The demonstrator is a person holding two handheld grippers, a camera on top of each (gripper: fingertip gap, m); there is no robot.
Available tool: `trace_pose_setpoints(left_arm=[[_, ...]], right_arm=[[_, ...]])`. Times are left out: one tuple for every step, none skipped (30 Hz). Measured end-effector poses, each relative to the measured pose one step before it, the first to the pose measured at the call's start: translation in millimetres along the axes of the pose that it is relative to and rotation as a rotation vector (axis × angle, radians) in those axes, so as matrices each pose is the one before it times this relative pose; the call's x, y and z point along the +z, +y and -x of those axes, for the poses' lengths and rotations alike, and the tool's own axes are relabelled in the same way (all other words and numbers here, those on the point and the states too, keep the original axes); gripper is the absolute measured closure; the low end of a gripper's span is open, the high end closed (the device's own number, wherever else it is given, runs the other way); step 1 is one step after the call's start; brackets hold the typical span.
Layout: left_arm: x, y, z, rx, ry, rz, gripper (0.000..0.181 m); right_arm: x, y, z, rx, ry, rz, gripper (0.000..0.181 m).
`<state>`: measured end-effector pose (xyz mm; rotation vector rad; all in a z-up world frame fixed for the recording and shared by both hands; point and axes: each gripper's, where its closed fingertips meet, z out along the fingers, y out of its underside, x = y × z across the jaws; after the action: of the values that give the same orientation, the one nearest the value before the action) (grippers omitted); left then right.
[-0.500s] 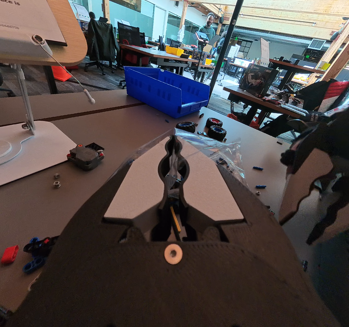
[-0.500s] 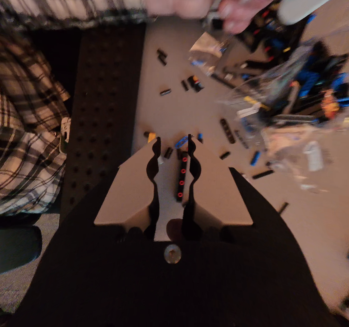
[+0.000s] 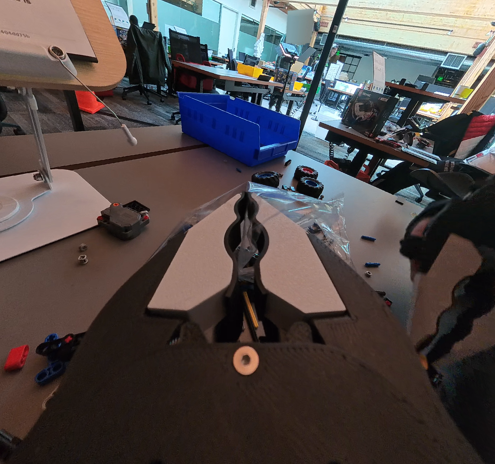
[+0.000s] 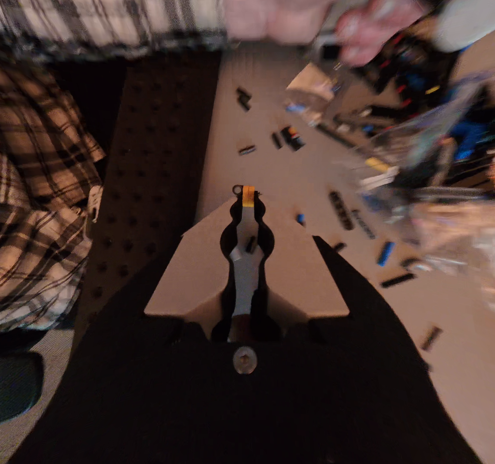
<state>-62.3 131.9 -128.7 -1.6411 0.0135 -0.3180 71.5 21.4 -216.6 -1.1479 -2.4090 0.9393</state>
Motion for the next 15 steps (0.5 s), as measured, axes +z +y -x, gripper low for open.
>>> trace_pose_setpoints(left_arm=[[0.08,0.13,0.06,0.0001,-0.0001,0.0003,0.181],[-0.09,-0.01,0.07,0.0002,-0.0006,-0.0001,0.181],[-0.08,0.03,0.11,-0.0005,-0.0003,-0.0005,0.181],[-0.03,0.06,0.25,-0.0005,-0.0005,0.0,0.181],[-0.02,0.03,0.2,-0.0008,-0.0003,-0.0002,0.181],[0.01,-0.02,0.19,-0.0011,-0.0004,-0.0006,0.181],[0.02,0.17,0.53,-0.0004,-0.0015,0.0003,0.181],[-0.08,0.1,0.34,-0.0008,-0.0006,0.0004,0.181],[-0.19,-0.18,0.05,-0.0016,0.0006,-0.001,0.181],[-0.21,-0.13,-0.17,-0.0005,0.0006,-0.0011,0.181],[-0.22,-0.34,-0.05,0.0006,0.0,-0.0013,0.181],[-0.05,-0.42,-0.15,0.0001,0.0005,-0.001,0.181],[-0.11,-0.21,-0.43,-0.0005,0.0017,-0.0011,0.181],[0.01,-0.17,-0.65,0.0004,0.0017,-0.0004,0.181],[-0.03,0.08,-0.77,0.0022,0.0013,0.001,0.181]], right_arm=[[-9.93,-10.23,-11.57,-0.01,0.0498,-0.0281,0.175],[-9.39,-10.07,-16.38,-0.0076,0.0698,-0.0227,0.175],[-7.96,-10.2,-16.99,0.0033,0.061,-0.0259,0.175],[-5.42,-9.93,-16.4,0.01,0.0494,-0.0259,0.175],[-1.82,-7.91,-17.09,0.0056,0.0526,-0.0199,0.175],[3.01,-3.15,-13.74,0.0062,0.032,0.0024,0.175],[6.79,2.14,-7.77,0.0031,0.0042,0.0306,0.166],[6.65,3.81,-8.38,-0.0019,0.0268,0.042,0.152],[3.62,2.35,-7.01,-0.0123,0.039,0.0316,0.146],[-0.91,-0.44,-3.34,-0.0189,0.0317,0.0083,0.148],[-5.4,-3.01,-0.16,-0.0153,0.0198,-0.0153,0.15],[-8.15,-2.96,1.19,-0.0005,0.0113,-0.0209,0.153],[-9.44,-1.45,3.8,0.006,-0.0048,-0.0154,0.153],[-9.18,0.44,9.43,-0.0044,-0.0323,-0.0117,0.155],[-7.72,3.28,16.53,-0.019,-0.0661,-0.0036,0.157]])
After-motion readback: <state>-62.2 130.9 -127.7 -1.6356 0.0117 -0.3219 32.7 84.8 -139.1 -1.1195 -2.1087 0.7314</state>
